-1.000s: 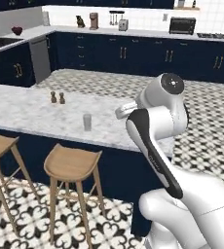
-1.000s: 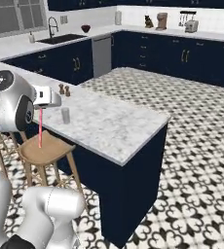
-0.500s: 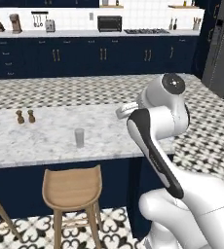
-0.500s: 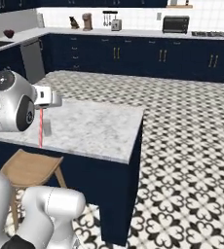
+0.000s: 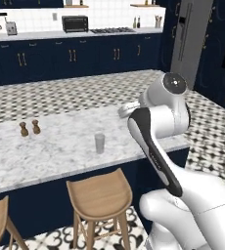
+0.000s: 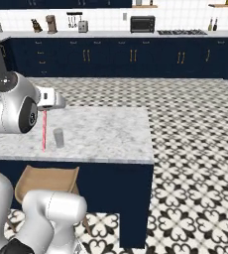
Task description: Take a straw from the drawer in front and place it inside the glass cup on the dining counter.
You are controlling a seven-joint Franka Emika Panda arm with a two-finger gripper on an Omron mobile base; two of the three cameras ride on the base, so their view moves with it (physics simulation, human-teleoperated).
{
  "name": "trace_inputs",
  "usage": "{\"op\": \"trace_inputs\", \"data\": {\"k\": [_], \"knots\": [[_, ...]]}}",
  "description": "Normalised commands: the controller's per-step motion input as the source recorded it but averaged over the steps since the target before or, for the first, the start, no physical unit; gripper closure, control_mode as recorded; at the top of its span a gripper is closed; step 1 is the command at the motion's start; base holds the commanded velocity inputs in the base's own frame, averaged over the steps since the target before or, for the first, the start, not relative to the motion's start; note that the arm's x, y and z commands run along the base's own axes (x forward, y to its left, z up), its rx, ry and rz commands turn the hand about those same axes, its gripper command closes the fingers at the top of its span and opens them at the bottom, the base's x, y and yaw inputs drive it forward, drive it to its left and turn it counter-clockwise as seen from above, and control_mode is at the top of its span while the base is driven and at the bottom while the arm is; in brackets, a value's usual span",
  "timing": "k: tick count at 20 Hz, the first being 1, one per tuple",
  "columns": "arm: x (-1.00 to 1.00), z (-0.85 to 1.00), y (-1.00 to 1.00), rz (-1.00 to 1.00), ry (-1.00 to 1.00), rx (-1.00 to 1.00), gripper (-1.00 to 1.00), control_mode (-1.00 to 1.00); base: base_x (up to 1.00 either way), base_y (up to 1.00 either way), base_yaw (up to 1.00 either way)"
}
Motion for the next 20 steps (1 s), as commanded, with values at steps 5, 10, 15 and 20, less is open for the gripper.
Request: {"op": "trace_inputs", "data": {"k": [5,10,15,20], "knots": [[0.39,0.0,0.16,-0.07,0.0,0.01,1.0,-1.0,0.28,0.24,-0.06],[0.1,0.3,0.03,0.06,-0.16,0.2,1.0,-1.0,0.0,0.0,0.0],[0.0,0.19,-0.12,0.32,-0.3,0.35,1.0,-1.0,0.0,0.0,0.0],[0.4,0.0,-0.05,0.44,-0.17,0.32,1.0,-1.0,0.0,0.0,0.0]]}}
